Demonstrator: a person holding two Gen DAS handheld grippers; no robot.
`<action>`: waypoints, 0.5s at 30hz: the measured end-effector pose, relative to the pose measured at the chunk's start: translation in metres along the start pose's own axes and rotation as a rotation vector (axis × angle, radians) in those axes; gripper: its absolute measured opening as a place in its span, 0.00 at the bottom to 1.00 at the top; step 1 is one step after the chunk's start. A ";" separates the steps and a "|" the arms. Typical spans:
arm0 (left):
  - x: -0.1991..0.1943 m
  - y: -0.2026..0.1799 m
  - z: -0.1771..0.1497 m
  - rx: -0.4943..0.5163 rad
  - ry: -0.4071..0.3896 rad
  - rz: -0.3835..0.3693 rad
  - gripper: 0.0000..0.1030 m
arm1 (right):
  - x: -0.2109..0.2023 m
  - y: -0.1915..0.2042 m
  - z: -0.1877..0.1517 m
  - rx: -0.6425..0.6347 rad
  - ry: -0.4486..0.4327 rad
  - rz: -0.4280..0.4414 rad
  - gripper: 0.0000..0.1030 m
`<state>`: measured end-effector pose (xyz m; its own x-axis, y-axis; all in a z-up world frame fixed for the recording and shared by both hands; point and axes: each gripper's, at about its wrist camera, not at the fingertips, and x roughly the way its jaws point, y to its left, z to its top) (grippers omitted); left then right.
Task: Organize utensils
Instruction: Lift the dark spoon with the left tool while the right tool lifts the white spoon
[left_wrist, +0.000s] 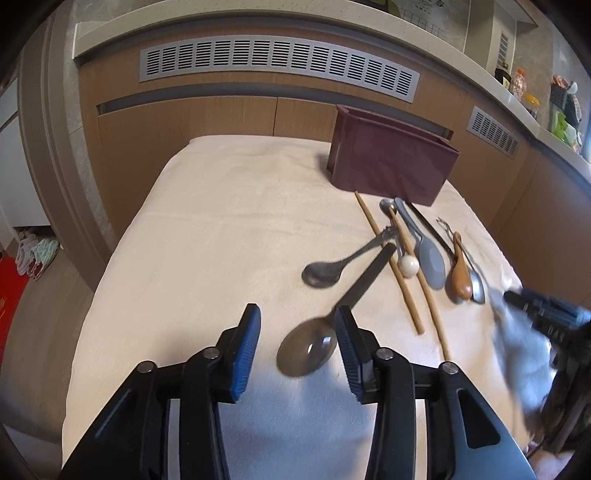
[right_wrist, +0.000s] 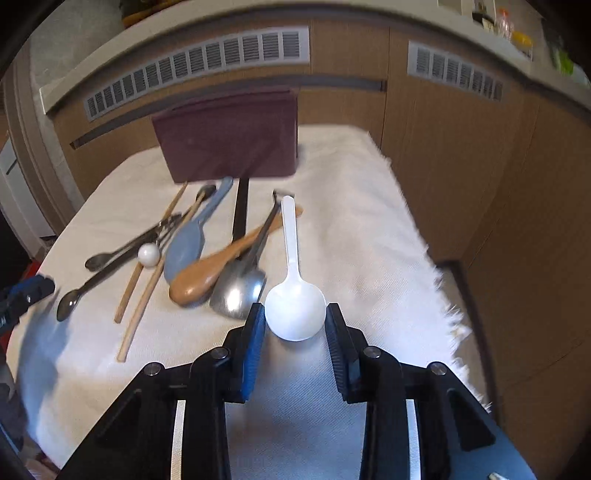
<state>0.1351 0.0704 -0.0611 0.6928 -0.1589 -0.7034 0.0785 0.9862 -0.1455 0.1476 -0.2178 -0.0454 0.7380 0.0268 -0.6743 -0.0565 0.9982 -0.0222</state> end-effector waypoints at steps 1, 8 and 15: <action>-0.001 0.001 -0.004 0.006 0.005 -0.006 0.44 | -0.006 0.000 0.005 -0.013 -0.028 -0.012 0.30; 0.002 -0.006 -0.020 0.026 0.054 -0.028 0.45 | -0.032 -0.003 0.041 -0.066 -0.118 0.036 0.30; 0.019 -0.025 0.000 0.105 0.066 -0.028 0.45 | -0.016 0.005 0.029 -0.096 -0.032 0.121 0.30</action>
<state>0.1460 0.0430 -0.0706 0.6411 -0.1856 -0.7446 0.1739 0.9802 -0.0946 0.1548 -0.2120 -0.0132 0.7430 0.1497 -0.6523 -0.2090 0.9778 -0.0137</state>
